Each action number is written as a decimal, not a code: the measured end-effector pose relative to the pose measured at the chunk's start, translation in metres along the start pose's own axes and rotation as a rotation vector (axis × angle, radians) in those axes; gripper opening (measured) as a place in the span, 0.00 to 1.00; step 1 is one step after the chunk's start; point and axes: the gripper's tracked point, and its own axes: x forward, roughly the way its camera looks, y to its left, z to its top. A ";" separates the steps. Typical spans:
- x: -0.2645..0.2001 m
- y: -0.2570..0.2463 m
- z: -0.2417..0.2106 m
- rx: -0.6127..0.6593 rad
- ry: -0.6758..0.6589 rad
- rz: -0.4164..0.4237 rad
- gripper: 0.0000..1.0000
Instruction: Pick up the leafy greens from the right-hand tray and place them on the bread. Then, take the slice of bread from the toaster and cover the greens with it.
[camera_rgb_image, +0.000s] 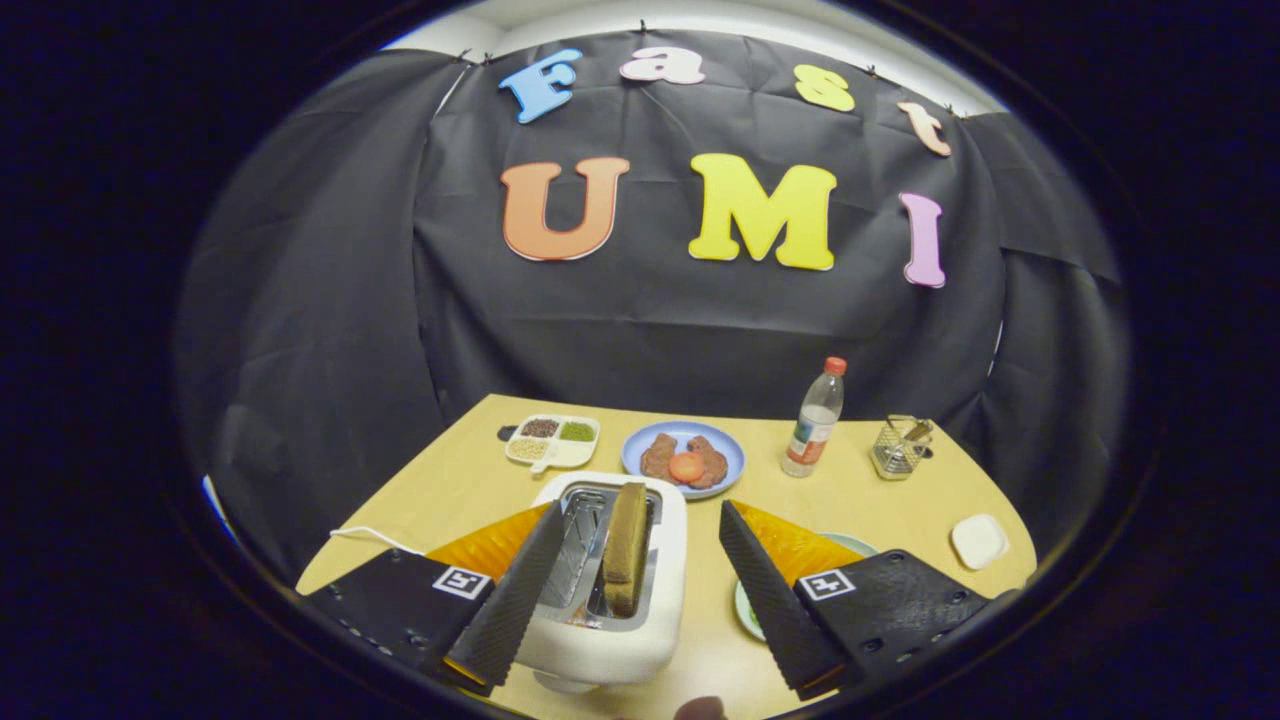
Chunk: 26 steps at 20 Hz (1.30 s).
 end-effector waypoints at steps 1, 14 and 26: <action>0.008 0.002 -0.004 0.001 0.012 -0.001 0.96; 0.036 0.008 -0.008 0.025 0.088 -0.010 0.10; -0.054 -0.061 0.106 0.147 -0.080 0.072 0.01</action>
